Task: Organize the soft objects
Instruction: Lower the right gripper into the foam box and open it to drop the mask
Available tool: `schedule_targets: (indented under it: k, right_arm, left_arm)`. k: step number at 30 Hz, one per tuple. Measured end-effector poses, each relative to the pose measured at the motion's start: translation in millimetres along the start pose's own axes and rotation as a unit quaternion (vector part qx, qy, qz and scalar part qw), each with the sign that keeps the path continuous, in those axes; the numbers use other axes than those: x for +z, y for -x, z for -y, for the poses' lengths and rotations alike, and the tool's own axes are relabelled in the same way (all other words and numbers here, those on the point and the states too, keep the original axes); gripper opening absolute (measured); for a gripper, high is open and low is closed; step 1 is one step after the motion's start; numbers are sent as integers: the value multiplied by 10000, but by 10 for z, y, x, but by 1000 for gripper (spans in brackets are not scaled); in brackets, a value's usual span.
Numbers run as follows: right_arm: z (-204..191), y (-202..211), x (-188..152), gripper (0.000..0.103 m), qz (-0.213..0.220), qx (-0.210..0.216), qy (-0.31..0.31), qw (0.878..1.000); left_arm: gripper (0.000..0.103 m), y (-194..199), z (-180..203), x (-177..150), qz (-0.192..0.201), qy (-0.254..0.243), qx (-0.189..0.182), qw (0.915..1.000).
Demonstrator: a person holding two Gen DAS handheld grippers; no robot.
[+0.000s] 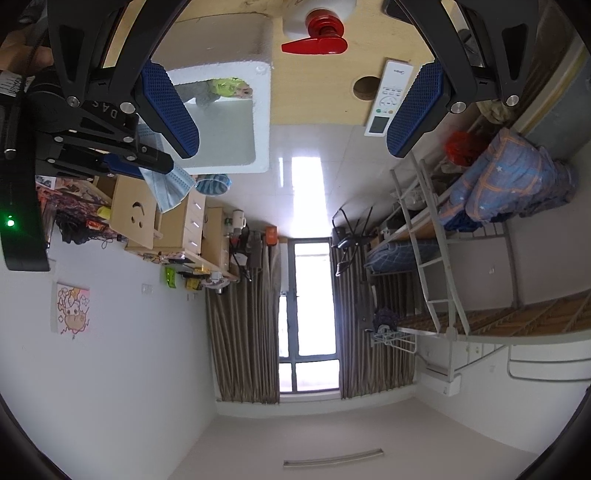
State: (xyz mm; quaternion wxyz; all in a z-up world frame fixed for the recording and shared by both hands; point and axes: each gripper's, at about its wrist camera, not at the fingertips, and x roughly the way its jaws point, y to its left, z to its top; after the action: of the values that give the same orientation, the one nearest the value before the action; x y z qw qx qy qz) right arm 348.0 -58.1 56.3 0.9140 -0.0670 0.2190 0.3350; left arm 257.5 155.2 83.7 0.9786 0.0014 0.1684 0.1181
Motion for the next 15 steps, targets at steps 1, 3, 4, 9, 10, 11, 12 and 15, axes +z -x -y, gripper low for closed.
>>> schedule_targets:
  k: [1,3,4,9,10,11,12,15]
  right_arm:
    - [0,-11,-5,21,-15,-2,-14,10000]
    - [-16,-32,-6,25,-43,-39,12,10000]
    - [-27,-36,-9,30,-58,-33,14,10000]
    - [-64,-51,-8,58,-90,-70,71,9999]
    - [-45,-46,-6,65,-102,-72,68,9999]
    - [-47,-39,-8,78,-93,-49,55,9999]
    - [-35,-26,-10,84,-62,-41,31,10000]
    - [-28,6,-5,84,-41,-114,21,9999]
  left_arm:
    - [102,-5,-2,-2,-8,5,5,10000]
    - [102,2,-11,4,-16,16,17,10000]
    - [102,8,-18,6,-5,34,30,10000]
    - [102,18,-59,26,11,82,93,9999]
    - [102,21,-70,26,12,97,88,9999]
    - [102,25,-76,27,10,111,81,9999]
    - [102,27,-80,28,11,123,87,9999]
    - [102,42,-76,27,-12,108,86,9999]
